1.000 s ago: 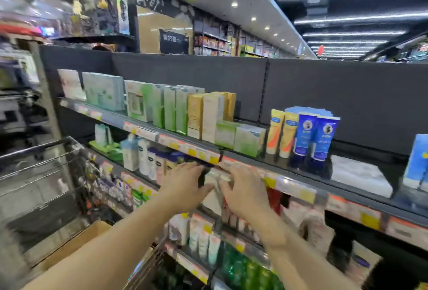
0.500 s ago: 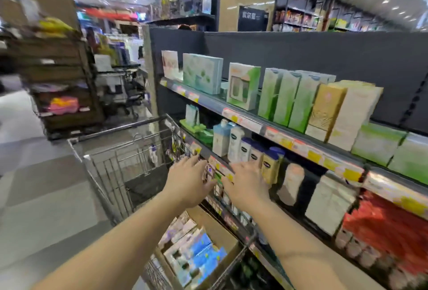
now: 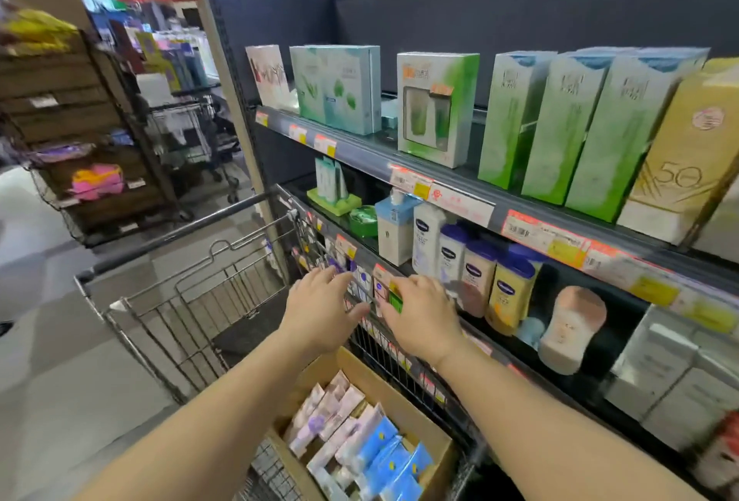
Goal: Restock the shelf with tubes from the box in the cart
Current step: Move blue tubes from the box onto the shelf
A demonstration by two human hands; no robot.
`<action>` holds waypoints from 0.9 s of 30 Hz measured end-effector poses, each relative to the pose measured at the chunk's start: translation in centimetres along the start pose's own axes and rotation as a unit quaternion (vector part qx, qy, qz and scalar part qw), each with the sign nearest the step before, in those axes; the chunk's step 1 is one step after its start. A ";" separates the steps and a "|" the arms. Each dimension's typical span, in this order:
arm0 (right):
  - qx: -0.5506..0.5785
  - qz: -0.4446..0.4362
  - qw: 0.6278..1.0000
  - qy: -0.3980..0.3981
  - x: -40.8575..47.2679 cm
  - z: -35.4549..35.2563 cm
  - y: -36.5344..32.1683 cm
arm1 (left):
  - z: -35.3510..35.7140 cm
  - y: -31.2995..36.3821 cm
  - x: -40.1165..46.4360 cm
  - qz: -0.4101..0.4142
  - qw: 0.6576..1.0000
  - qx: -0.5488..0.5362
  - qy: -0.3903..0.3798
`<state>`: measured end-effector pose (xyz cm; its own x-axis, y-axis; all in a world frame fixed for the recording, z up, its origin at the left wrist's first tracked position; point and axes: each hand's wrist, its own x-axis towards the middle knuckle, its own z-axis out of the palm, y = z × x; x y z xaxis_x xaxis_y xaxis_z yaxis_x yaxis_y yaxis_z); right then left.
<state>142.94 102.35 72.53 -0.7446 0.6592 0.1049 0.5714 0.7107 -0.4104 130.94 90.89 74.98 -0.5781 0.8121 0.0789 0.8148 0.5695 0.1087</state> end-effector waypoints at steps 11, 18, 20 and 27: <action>0.018 0.130 0.991 -0.032 3.7 6.0 2.6 | 8.5 -2.5 7.3 0.117 0.990 -0.033 -0.070; 0.056 0.289 0.954 -0.051 2.6 13.1 3.0 | 15.9 -5.2 10.5 0.204 0.964 -0.086 -0.146; 0.052 0.329 0.941 -0.058 1.8 15.2 3.8 | 18.3 -5.7 10.8 0.216 0.957 -0.099 -0.166; 0.069 0.436 0.893 -0.081 -1.8 22.0 6.1 | 28.1 -7.0 8.6 0.208 0.931 -0.108 -0.279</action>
<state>140.19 100.11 49.92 -0.0829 0.8952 -0.4380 0.9195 -0.1007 -0.3800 121.50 97.43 47.06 -0.0529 0.9303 -0.3629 0.9006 0.2015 0.3852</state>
